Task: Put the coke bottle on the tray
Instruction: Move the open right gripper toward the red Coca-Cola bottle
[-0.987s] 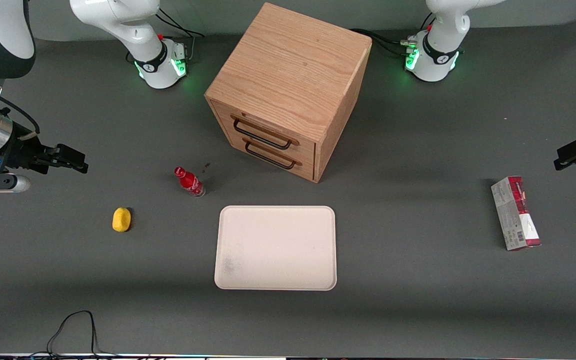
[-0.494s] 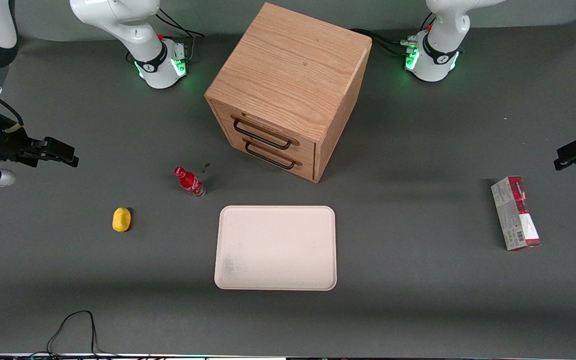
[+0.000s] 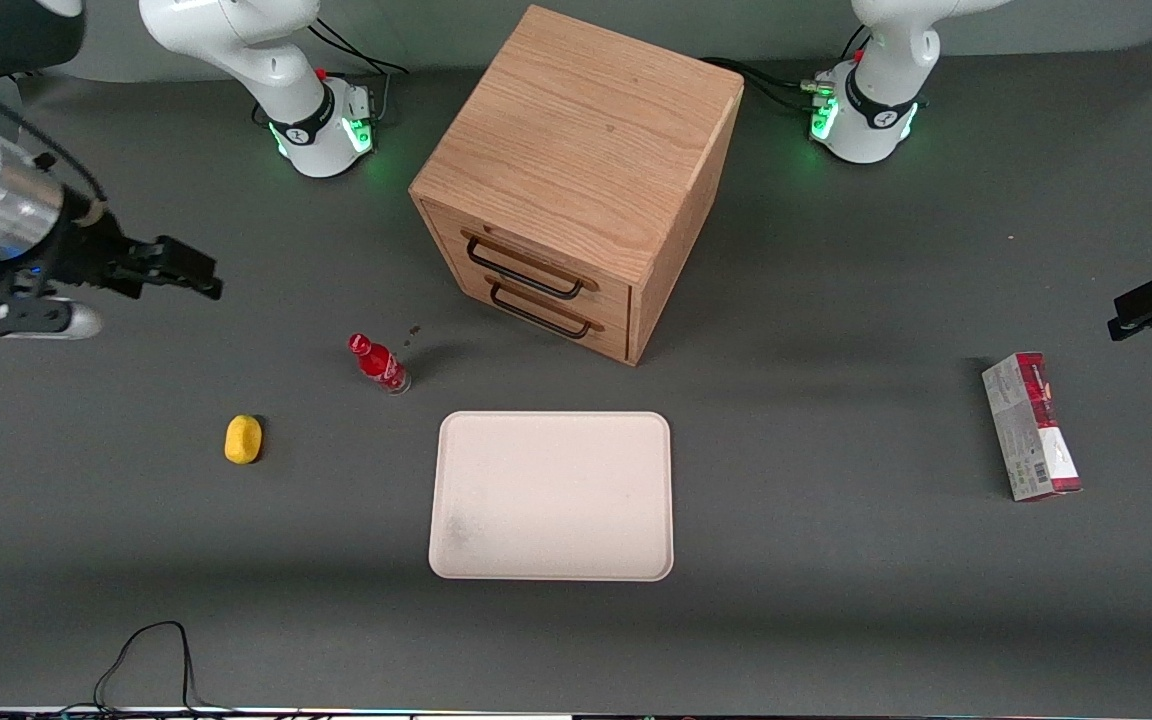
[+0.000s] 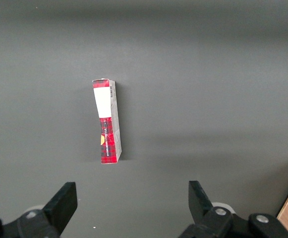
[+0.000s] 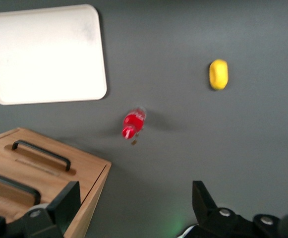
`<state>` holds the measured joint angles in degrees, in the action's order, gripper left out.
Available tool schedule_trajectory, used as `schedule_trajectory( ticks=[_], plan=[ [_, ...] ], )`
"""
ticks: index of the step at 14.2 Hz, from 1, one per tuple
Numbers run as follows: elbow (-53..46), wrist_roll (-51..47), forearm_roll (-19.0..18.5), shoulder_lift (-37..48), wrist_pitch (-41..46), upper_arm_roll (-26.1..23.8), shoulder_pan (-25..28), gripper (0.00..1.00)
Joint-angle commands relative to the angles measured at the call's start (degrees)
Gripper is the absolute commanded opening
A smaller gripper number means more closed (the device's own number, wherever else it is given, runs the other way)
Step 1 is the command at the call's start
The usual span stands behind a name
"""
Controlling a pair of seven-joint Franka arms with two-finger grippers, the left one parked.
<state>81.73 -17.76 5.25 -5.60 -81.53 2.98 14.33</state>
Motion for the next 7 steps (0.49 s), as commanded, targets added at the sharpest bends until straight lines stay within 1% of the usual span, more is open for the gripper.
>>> schedule_trajectory(
  ticks=[1, 2, 7],
  plan=[
    [-1.83, -8.40, 0.64, -0.37, 1.81, -5.33, -0.44, 1.00],
    [-1.75, -8.95, 0.38, -0.37, 1.90, -6.66, -0.35, 1.00],
    [-1.48, -10.02, 0.37, -0.28, 2.34, -6.94, -0.35, 1.00]
  ],
)
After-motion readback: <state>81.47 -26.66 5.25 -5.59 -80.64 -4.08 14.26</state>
